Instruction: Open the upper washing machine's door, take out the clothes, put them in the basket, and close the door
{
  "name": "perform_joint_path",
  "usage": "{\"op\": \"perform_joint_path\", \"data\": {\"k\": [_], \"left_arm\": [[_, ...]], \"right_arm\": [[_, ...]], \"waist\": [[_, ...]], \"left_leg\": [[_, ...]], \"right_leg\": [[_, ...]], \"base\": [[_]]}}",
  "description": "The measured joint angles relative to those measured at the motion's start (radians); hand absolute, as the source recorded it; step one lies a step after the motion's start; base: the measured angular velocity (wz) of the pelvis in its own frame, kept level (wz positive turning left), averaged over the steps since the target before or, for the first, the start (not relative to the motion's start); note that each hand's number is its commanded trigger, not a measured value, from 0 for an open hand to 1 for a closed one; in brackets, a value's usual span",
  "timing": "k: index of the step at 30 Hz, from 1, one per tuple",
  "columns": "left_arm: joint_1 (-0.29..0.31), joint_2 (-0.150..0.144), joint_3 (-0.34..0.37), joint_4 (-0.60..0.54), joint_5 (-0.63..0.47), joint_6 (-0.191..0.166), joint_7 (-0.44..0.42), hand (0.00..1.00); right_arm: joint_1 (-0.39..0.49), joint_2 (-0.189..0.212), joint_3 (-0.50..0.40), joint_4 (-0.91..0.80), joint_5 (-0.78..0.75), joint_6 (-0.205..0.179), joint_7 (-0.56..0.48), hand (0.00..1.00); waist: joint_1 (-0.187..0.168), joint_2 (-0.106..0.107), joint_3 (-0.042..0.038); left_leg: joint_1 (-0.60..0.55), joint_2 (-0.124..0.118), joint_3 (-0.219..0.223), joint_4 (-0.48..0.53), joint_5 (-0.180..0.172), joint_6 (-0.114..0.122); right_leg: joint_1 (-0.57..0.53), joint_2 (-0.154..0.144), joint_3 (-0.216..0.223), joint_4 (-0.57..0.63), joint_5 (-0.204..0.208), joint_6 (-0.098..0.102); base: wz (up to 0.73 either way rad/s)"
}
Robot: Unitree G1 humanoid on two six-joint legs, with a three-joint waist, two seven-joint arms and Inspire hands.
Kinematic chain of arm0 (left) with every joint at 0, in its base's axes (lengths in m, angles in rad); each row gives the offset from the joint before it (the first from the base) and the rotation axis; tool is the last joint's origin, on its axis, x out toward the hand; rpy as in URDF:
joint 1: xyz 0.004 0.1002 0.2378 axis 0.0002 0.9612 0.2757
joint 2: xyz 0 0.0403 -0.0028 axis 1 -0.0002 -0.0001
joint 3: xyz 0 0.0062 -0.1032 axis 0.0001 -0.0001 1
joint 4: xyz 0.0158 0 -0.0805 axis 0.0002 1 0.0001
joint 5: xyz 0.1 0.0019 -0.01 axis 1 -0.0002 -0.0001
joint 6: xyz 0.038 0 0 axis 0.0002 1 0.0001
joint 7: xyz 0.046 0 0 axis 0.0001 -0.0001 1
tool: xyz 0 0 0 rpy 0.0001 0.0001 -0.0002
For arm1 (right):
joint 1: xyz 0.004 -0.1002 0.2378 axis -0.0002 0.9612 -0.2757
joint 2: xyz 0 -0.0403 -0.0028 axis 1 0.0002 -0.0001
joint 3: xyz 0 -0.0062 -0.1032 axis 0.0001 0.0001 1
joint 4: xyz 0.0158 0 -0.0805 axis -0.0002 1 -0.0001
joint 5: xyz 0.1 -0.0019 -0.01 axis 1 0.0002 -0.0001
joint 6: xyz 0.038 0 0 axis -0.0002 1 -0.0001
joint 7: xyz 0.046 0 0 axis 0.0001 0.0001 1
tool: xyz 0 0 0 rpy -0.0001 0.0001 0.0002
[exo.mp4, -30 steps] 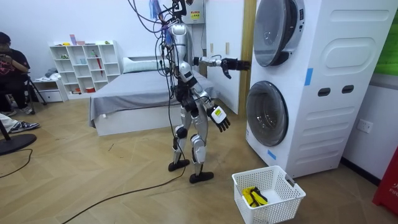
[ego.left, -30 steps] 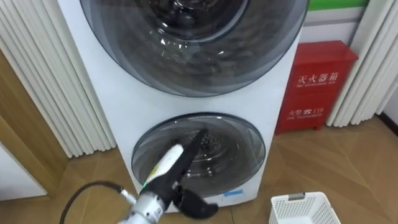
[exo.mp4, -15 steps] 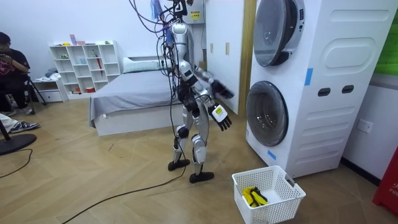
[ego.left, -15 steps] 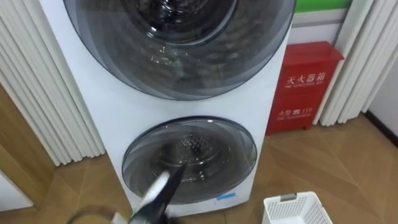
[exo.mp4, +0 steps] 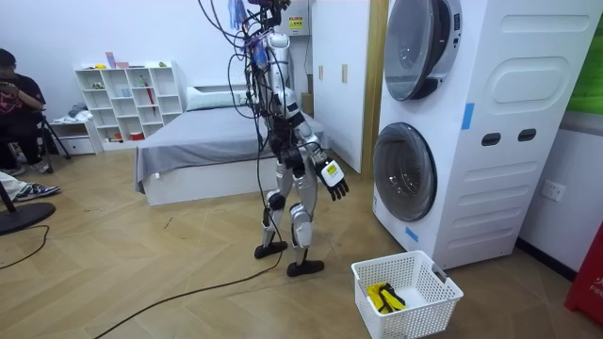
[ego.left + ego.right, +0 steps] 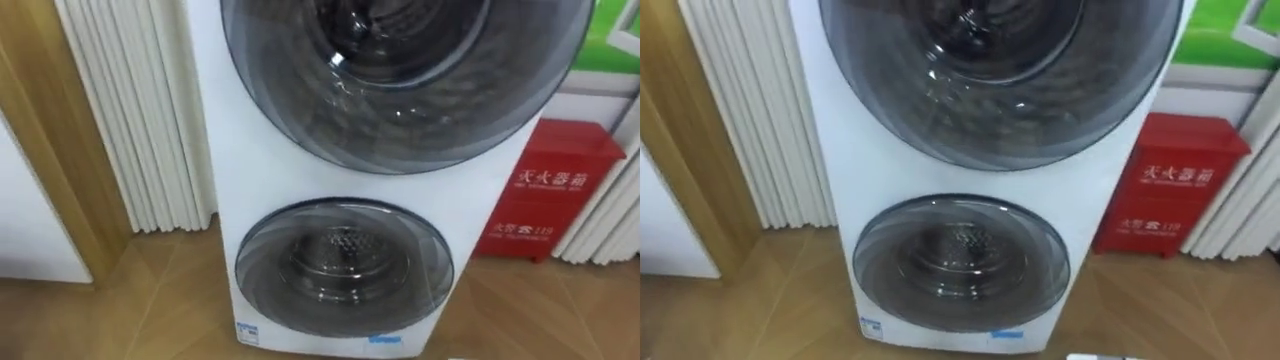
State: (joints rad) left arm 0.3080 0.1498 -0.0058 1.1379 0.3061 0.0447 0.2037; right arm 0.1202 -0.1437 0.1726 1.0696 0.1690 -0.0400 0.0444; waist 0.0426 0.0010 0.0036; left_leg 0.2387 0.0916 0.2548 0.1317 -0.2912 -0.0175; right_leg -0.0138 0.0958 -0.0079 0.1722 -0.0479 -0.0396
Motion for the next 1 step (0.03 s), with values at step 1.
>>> {"op": "perform_joint_path", "data": {"k": [1], "left_arm": [[0.006, -0.005, 0.001, 0.003, -0.002, 0.011, -0.003, 0.00]], "right_arm": [[0.002, 0.000, 0.000, 0.008, 0.029, 0.000, 0.000, 0.00]], "waist": [[0.000, 0.001, 0.0003]], "left_leg": [[0.000, 0.000, -0.003, 0.000, 0.000, 0.000]], "right_leg": [[0.001, 0.000, -0.003, -0.001, 0.000, 0.000]], "base": [[0.05]]}}
